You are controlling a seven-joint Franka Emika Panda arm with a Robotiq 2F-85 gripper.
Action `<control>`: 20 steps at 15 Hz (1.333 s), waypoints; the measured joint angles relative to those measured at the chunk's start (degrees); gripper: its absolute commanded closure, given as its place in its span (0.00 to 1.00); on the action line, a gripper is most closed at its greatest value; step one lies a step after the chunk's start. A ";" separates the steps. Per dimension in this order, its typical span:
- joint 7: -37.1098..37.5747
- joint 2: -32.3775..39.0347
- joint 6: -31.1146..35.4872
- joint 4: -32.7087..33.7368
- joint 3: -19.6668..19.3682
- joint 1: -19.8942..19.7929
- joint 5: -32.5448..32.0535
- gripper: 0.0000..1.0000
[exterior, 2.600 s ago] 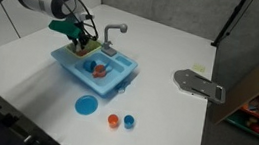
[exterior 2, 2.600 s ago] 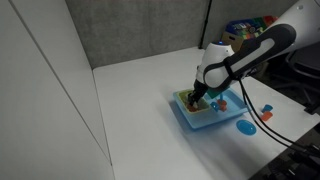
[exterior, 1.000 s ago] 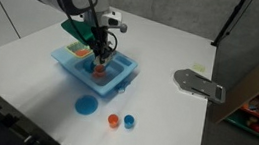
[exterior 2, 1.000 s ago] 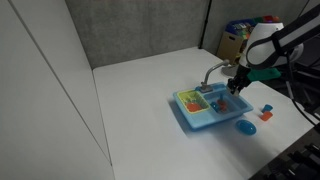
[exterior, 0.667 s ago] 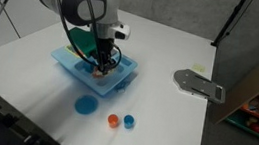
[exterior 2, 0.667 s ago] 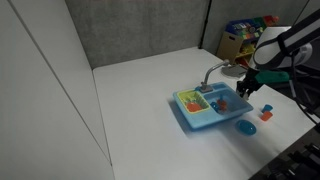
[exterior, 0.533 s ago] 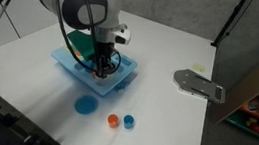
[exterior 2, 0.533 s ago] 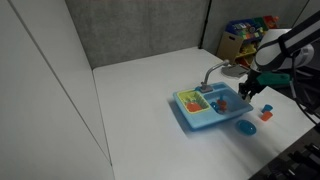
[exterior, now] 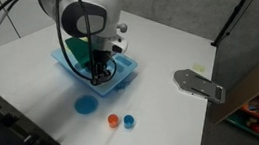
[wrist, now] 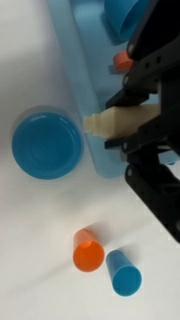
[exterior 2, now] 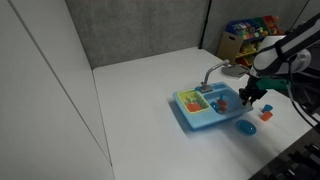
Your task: Put the bottle inside the sink
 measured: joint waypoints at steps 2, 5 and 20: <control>-0.20 0.35 -0.02 0.00 0.55 0.00 0.00 0.88; -0.40 0.65 -0.07 0.00 1.07 0.00 0.00 0.43; -1.89 -3.77 -9.64 0.16 2.44 0.76 -0.01 0.00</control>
